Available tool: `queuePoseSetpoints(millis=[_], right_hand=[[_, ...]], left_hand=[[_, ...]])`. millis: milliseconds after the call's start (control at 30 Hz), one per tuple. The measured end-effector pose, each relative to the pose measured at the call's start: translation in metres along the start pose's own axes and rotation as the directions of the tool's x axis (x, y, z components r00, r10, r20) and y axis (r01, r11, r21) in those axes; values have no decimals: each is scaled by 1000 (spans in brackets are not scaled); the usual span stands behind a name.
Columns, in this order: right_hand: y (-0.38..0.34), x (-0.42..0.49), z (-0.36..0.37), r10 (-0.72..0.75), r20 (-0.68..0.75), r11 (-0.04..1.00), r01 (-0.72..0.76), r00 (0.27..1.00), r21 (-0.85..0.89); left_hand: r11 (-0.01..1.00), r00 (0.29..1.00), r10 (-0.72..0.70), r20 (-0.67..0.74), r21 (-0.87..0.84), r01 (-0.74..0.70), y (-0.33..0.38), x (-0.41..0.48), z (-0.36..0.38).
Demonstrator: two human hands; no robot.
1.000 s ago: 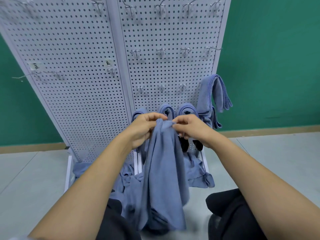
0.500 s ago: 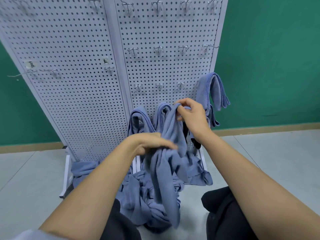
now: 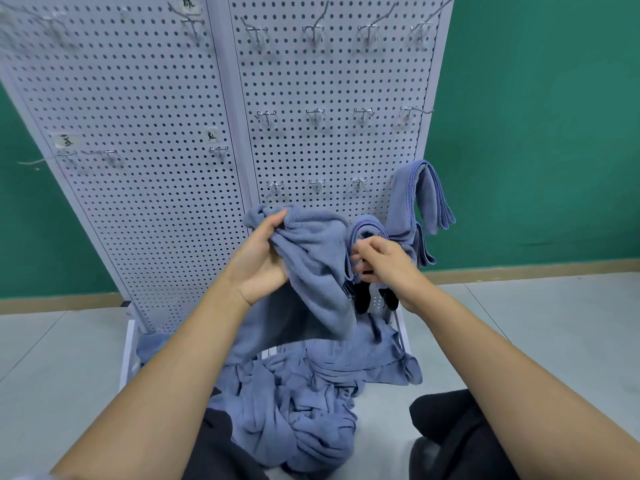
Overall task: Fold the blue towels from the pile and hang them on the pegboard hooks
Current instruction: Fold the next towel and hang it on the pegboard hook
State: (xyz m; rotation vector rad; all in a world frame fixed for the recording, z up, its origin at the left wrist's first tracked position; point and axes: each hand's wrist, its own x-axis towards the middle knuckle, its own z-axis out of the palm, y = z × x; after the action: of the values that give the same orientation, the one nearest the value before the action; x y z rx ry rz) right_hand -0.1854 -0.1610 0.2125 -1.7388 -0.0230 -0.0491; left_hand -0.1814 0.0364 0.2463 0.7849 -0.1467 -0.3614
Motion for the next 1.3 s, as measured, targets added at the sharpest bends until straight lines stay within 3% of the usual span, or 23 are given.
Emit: queuePoseSetpoints(millis=[100, 233, 333, 467, 567, 667, 800, 933, 1100, 1233, 1300], right_hand=[[2, 2, -1, -43, 20, 997, 44, 999, -71], [0, -5, 1, -62, 223, 972, 109, 973, -206], [-4, -9, 5, -34, 280, 992, 66, 959, -105], [-13, -8, 2, -43, 255, 956, -34, 966, 292], [-16, -5, -8, -81, 162, 878, -6, 983, 479], [-16, 0, -21, -61, -11, 850, 58, 998, 523], [-7, 6, -39, -7, -102, 854, 59, 995, 517], [2, 11, -52, 14, -132, 847, 59, 991, 528], [2, 12, -56, 138, -104, 747, -35, 985, 664], [10, 17, -52, 213, -131, 742, -72, 968, 667], [12, 19, -50, 248, -180, 793, -93, 952, 602]], left_hand=[[995, 999, -37, -19, 88, 38, 1, -2, 5], [987, 998, -65, -24, 144, 68, -6, -3, 9], [978, 996, -61, -68, 195, 73, -7, -5, 14], [982, 995, 3, -100, 190, 16, -5, -1, 6], [978, 985, -16, -173, 201, 51, 4, 1, -10], [937, 955, -86, -283, 304, 175, 16, 2, -28], [909, 913, -115, -391, 330, 256, 27, -3, -43], [945, 903, -32, -428, 281, 166, 34, -4, -58], [941, 918, 61, -392, 329, 78, 36, -6, -59], [954, 907, 81, -413, 297, 50, 34, -2, -60], [968, 912, 37, -409, 241, 69, 33, -1, -61]])
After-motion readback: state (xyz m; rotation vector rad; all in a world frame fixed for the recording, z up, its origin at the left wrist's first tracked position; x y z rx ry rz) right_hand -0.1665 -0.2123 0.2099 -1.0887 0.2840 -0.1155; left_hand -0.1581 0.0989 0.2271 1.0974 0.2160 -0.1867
